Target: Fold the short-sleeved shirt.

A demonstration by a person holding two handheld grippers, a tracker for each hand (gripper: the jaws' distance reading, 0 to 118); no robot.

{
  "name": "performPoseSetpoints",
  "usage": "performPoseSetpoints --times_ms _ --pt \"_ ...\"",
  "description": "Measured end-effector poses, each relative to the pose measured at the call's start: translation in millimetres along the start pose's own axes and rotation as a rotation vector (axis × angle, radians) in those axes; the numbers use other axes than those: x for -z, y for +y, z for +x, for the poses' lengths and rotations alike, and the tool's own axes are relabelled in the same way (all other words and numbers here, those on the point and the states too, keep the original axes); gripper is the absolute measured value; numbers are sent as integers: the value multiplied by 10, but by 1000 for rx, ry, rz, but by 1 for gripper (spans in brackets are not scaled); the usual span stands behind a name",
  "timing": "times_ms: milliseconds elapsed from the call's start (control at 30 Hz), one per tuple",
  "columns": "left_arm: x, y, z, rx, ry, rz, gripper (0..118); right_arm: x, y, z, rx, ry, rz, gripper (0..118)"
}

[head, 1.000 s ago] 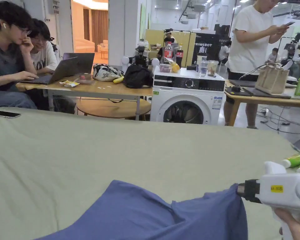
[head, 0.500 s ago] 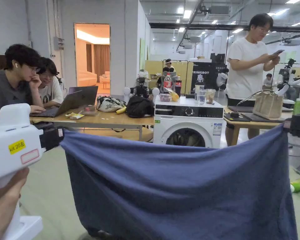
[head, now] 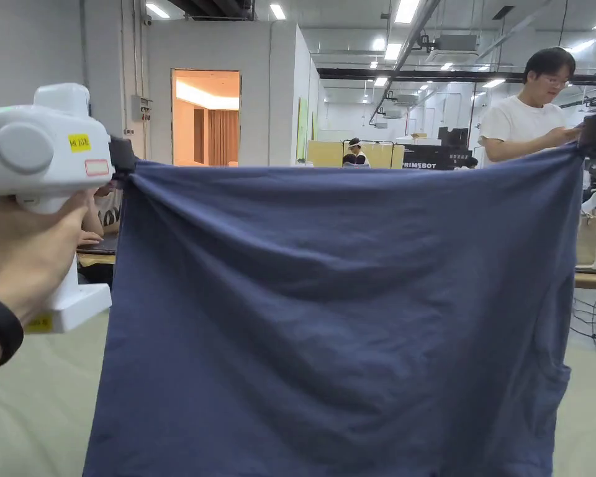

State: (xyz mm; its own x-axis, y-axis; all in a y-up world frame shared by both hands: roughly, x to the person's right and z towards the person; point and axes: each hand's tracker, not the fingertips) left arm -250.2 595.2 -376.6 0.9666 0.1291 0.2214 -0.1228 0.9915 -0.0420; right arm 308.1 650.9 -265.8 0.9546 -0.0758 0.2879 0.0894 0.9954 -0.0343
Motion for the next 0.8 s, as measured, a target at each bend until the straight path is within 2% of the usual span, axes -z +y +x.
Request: performPoseSetpoints --times_ms 100,333,433,533,633,800 --pt "85 146 -56 18 -5 13 0 100 185 -135 -10 -5 22 0" --pt "312 130 -168 -89 13 30 0 316 366 -287 -27 -7 66 0" --pt "410 -5 -175 -95 8 8 0 487 292 -240 17 0 32 0" --pt "466 -261 -170 -58 25 -50 0 514 3 -201 -10 -1 -22 0" --pt "428 -638 -153 -6 21 -83 0 516 -408 -112 -11 37 -94 0" --pt "98 -1378 -182 39 -23 -213 0 136 -1249 56 -3 72 -183 0"
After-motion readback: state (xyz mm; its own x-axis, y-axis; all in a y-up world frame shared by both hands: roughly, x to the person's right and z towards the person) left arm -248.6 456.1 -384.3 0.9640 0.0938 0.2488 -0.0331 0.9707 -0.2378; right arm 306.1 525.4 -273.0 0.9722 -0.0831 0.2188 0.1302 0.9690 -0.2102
